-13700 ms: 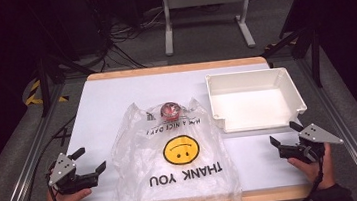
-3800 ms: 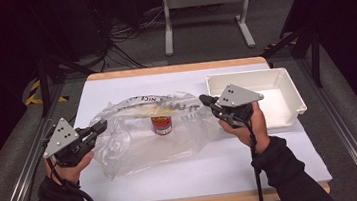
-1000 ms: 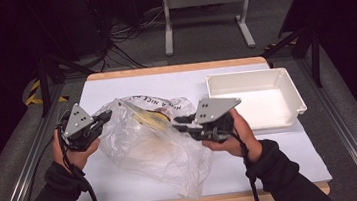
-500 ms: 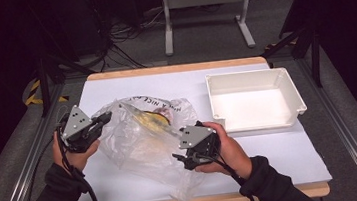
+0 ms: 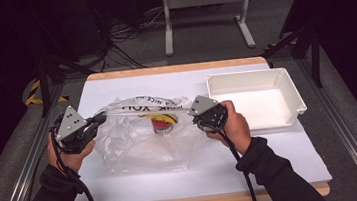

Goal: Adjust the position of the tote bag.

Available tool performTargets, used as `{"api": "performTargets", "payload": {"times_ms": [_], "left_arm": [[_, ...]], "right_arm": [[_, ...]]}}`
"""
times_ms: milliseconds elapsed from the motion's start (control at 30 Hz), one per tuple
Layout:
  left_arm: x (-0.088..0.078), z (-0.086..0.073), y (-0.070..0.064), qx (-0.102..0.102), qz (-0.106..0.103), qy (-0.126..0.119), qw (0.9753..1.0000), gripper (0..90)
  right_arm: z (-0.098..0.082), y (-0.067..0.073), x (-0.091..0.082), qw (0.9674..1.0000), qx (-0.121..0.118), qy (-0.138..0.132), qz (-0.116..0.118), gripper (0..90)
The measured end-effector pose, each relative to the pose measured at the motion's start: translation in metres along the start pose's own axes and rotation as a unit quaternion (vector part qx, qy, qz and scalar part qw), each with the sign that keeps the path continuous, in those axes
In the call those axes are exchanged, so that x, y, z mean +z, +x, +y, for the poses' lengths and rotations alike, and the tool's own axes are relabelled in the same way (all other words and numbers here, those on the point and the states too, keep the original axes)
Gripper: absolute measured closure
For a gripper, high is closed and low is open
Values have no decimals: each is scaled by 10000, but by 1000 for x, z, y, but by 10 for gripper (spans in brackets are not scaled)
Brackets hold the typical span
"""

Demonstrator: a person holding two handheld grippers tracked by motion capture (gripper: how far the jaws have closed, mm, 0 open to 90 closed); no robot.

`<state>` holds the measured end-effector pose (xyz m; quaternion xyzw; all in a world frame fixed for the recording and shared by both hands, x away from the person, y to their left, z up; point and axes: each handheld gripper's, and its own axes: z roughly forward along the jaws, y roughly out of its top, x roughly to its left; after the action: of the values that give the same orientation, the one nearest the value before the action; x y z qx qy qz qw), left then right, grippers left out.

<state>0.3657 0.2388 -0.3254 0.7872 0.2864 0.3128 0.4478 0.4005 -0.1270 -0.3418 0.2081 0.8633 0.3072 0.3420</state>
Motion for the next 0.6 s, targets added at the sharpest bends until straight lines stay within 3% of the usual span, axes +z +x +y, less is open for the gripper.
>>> {"api": "performTargets", "payload": {"times_ms": [267, 433, 600], "left_arm": [[7, 2, -2, 140, 8, 115, 9998, 900], [14, 1, -1, 235, 74, 249, 9994, 900], [26, 0, 2, 139, 109, 335, 9993, 900]], "right_arm": [[18, -30, 5, 9993, 79, -85, -342, 885], [25, -40, 11, 9990, 69, -17, -444, 885], [26, -44, 25, 9986, 145, 171, -487, 876]]}}
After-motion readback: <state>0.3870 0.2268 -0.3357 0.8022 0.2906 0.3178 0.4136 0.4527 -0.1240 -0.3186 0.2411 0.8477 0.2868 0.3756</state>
